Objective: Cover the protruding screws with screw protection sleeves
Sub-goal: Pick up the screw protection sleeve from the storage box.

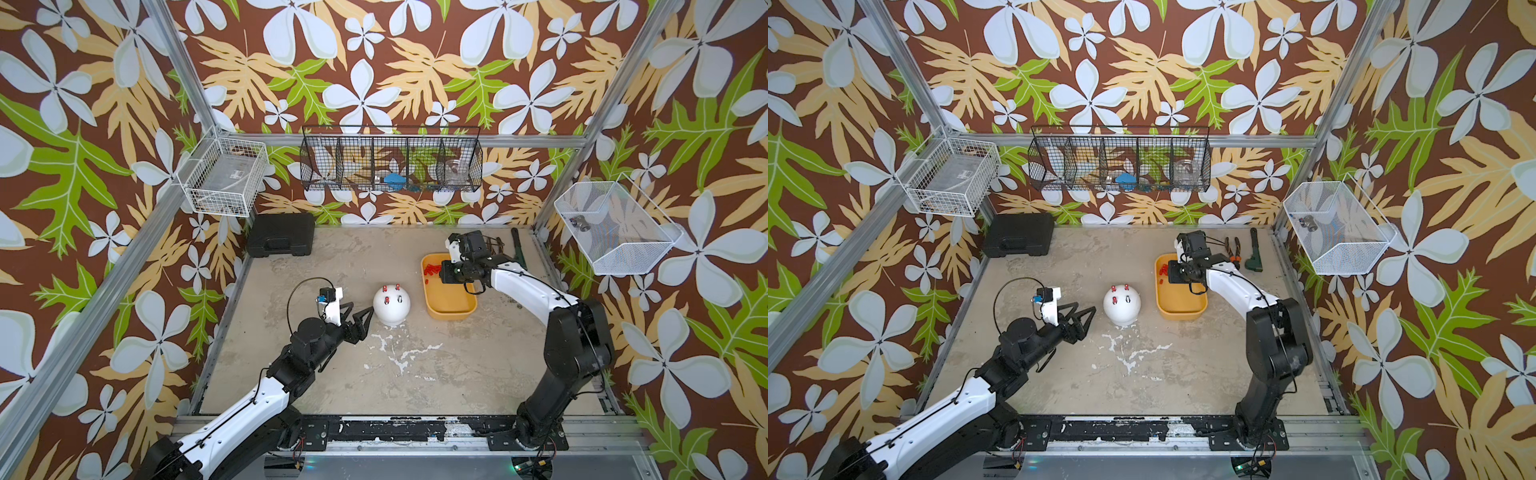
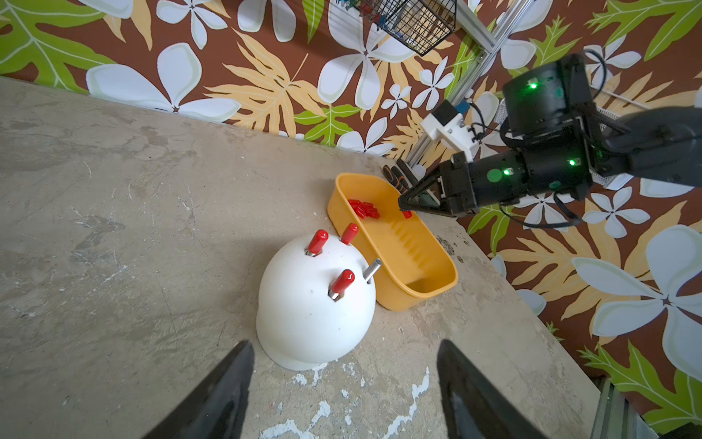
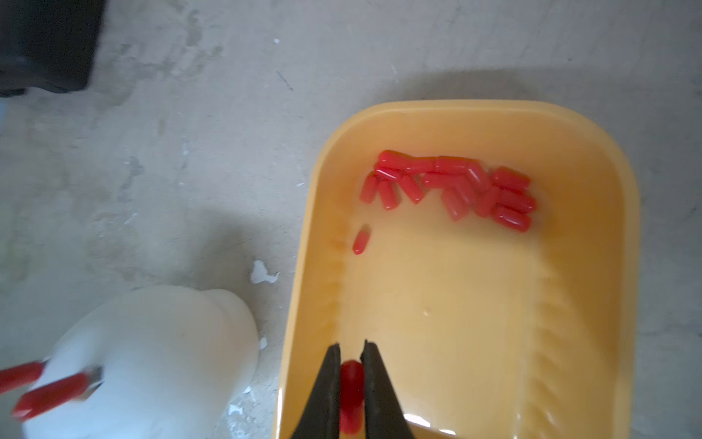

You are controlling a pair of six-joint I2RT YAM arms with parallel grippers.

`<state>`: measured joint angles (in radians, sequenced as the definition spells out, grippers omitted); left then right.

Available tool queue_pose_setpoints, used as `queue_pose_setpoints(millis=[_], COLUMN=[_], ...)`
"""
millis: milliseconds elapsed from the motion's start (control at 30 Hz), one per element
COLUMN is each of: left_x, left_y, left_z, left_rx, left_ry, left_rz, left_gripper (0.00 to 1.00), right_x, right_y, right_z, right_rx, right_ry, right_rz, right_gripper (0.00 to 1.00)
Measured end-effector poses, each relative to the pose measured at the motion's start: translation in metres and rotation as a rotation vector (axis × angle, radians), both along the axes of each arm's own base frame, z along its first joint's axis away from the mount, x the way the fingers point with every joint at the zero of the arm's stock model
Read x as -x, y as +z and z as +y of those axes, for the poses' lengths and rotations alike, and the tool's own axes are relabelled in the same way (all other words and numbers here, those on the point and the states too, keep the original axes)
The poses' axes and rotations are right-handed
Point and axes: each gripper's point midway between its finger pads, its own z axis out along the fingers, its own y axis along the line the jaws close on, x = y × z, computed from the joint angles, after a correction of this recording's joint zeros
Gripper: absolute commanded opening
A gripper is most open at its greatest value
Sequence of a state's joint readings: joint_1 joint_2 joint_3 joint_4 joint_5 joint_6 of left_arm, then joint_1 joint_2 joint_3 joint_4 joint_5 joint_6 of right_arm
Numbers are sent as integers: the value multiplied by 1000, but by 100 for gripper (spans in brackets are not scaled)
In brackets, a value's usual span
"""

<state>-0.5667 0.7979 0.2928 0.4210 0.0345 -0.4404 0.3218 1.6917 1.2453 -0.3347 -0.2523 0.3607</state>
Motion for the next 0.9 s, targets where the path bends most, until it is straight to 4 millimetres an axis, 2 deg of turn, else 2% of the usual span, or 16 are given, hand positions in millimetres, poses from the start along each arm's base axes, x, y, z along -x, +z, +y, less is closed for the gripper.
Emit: queue_pose_setpoints(millis=[233,400,500,600,700,900], left_x=[13,25,31,35,35,32], left_y=[-15,-12,-8,-5,-4,-9], left_z=[3,6,9,13,16,18], left_rx=[29,75,86,84,59,-19], left_ry=[-26,-51,-54,-48,-36,-21], left_rz=[-31,-102,-154,-197,-233,-263], left_gripper=[78,78,79,80,80,80], right_x=[55,96,110,114,110,92], right_y=[32,52,70,88,97,99], right_z=[28,52,58,61,63,67], right_rx=[-316,-581,-669,-713,-736,-748], right_ry=[139,299,375,419,433,394], right_rz=[-133,-198,-259,-335,-389,-430], right_gripper=[14,15,15,15,15,15])
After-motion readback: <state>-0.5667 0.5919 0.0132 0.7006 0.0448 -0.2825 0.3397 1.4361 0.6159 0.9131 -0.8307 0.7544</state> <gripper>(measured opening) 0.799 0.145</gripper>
